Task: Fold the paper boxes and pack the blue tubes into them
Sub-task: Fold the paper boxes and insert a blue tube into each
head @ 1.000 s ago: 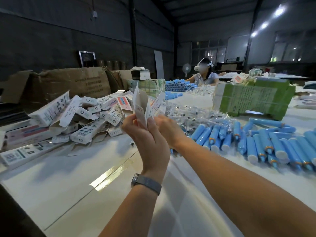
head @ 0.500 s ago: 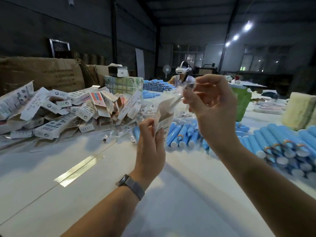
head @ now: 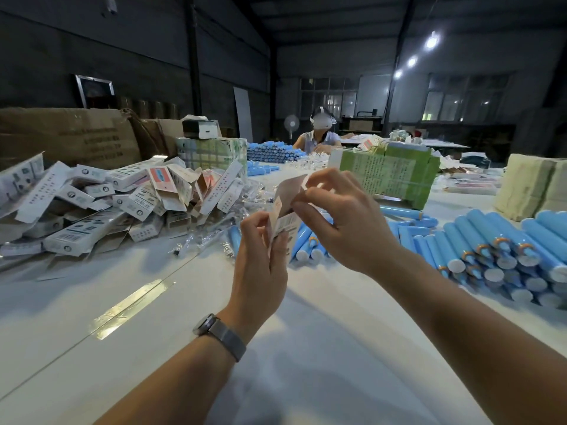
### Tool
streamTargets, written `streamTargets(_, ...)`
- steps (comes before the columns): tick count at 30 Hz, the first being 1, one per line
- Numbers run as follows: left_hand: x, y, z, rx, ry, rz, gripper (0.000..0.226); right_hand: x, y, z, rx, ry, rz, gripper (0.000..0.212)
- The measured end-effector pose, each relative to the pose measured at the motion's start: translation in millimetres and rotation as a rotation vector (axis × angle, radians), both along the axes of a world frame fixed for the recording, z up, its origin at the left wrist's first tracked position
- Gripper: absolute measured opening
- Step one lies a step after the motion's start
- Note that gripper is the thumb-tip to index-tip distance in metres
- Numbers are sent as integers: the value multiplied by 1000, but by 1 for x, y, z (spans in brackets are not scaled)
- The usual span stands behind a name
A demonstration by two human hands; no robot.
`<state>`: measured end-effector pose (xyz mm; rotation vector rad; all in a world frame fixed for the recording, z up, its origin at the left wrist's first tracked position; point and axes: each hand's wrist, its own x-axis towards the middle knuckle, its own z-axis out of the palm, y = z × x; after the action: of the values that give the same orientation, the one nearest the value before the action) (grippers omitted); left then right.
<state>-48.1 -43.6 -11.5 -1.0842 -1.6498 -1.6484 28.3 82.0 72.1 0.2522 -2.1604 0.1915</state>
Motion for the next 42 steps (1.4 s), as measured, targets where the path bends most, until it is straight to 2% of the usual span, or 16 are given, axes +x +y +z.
streamTargets(4,-1,0,2,21,-36,-16,26,4,-2,3,4,-124,-2,31)
streamTargets(8,1,-1,4,36,-34,-20,33,3,0,8,4,-248,-124,35)
streamTargets(10,4,-1,6,36,-10,-27,34,4,0,8,15,-232,-108,33)
streamTargets(12,5,-2,7,39,-8,-45,33,3,-1,6,-31,-121,-7,26)
streamTargets(14,6,-3,9,38,-11,-71,33,1,-1,4,-211,-47,119,23)
streamTargets(17,8,-5,11,31,-29,-126,40,-3,-2,4,-549,-121,257,32)
streamTargets(21,9,-6,11,58,-95,-215,40,-6,-4,0,-826,-186,491,32)
streamTargets(23,9,-6,13,63,-133,-224,44,-7,-4,-3,-901,-191,549,28)
streamTargets(31,6,-9,18,28,-183,-179,43,-8,-3,-12,-886,-148,576,11)
streamTargets(38,4,-13,23,-13,-190,-195,52,-7,0,-13,-848,-159,549,9)
streamTargets(42,6,-13,24,16,-211,-265,39,-9,2,-14,-816,-156,537,8)
